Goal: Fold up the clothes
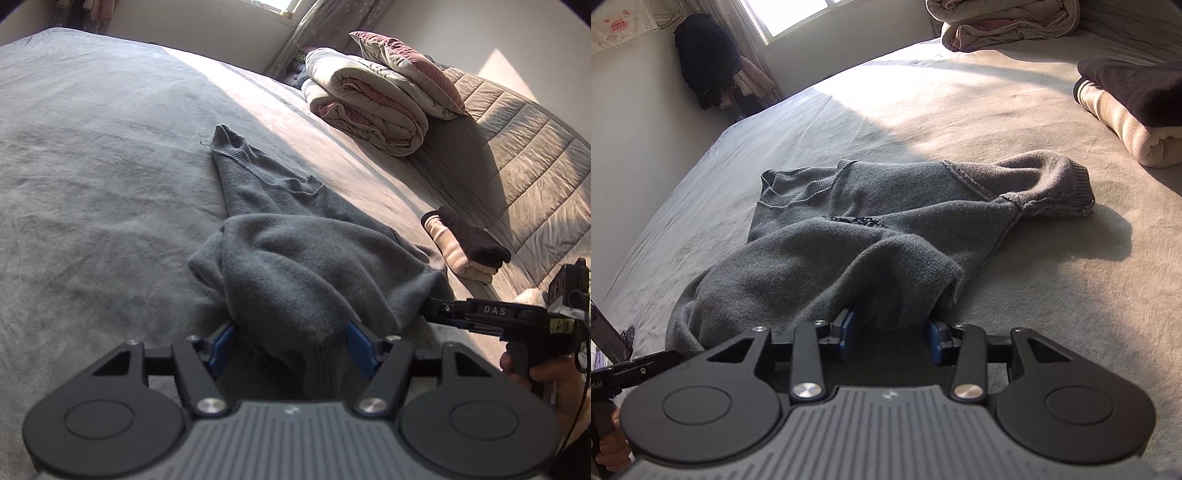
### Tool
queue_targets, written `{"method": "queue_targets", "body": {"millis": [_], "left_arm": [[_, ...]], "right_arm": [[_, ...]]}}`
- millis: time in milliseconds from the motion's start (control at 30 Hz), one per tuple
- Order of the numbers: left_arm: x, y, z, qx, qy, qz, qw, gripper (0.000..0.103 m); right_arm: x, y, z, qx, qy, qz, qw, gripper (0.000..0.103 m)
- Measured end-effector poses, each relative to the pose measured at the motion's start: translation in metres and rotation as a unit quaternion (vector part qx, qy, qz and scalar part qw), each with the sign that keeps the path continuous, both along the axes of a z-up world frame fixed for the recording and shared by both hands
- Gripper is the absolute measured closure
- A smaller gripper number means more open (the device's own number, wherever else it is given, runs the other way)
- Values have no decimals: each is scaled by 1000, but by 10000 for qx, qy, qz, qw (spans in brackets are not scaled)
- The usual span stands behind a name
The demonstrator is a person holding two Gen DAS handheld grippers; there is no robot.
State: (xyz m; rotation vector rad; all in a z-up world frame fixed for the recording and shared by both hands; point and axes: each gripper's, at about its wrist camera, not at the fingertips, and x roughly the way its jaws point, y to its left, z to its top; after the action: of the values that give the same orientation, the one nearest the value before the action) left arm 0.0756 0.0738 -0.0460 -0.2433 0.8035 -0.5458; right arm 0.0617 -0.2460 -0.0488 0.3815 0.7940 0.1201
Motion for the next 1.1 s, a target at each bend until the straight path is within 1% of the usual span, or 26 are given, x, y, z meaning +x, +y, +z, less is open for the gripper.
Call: {"method": "queue_targets", "body": {"millis": [67, 133, 167, 200, 233, 267, 333, 367, 467, 533, 633, 800, 967, 1100], "left_arm": [[-2, -11, -3, 131, -84, -64, 9999, 39], [-3, -17, -4, 146, -84, -76, 9998, 41], [-3, -20, -5, 155, -108, -55, 9998, 49], [-4, -21, -3, 164, -168, -39, 9997, 54], [-6, -21, -2, 172, -232, -23, 9996, 62], [-7, -22, 0, 180, -295, -8, 9994, 73], [-7, -17, 6, 79, -403, 68, 9991, 81], [-8, -14, 9, -2, -476, 115, 9988, 88], [-9, -4, 19, -250, -702, 251, 9969, 88], [-10, -1, 24, -360, -783, 253, 9960, 88], [-12, -1, 30, -435, -871, 219, 9950, 89], [-17, -2, 44, -526, -1106, 231, 9922, 89], [-26, 3, 60, -681, -1361, 267, 9880, 90], [-33, 12, 72, -946, -1460, 283, 9843, 90]], "right_arm": [[1, 2, -2, -15, -19, -11, 10000, 60], [2, 4, -3, -40, -58, 10, 10000, 60], [3, 5, -3, -67, -81, 19, 9999, 61], [3, 5, -3, -89, -125, 4, 9999, 66], [2, 5, -2, -96, -164, 8, 9998, 81], [1, 5, 0, -101, -206, 13, 9997, 89], [-1, 5, 6, -76, -323, 30, 9994, 90], [-2, 5, 9, -66, -377, 42, 9993, 91], [-7, 6, 22, -71, -455, 138, 9988, 92], [-9, 5, 28, 22, -523, 186, 9985, 92], [-12, 5, 37, 154, -610, 272, 9976, 92], [-13, 8, 50, -21, -813, 419, 9958, 93], [-22, 0, 67, 202, -1040, 362, 9937, 93], [-32, -10, 84, 509, -1253, 337, 9902, 93]]}}
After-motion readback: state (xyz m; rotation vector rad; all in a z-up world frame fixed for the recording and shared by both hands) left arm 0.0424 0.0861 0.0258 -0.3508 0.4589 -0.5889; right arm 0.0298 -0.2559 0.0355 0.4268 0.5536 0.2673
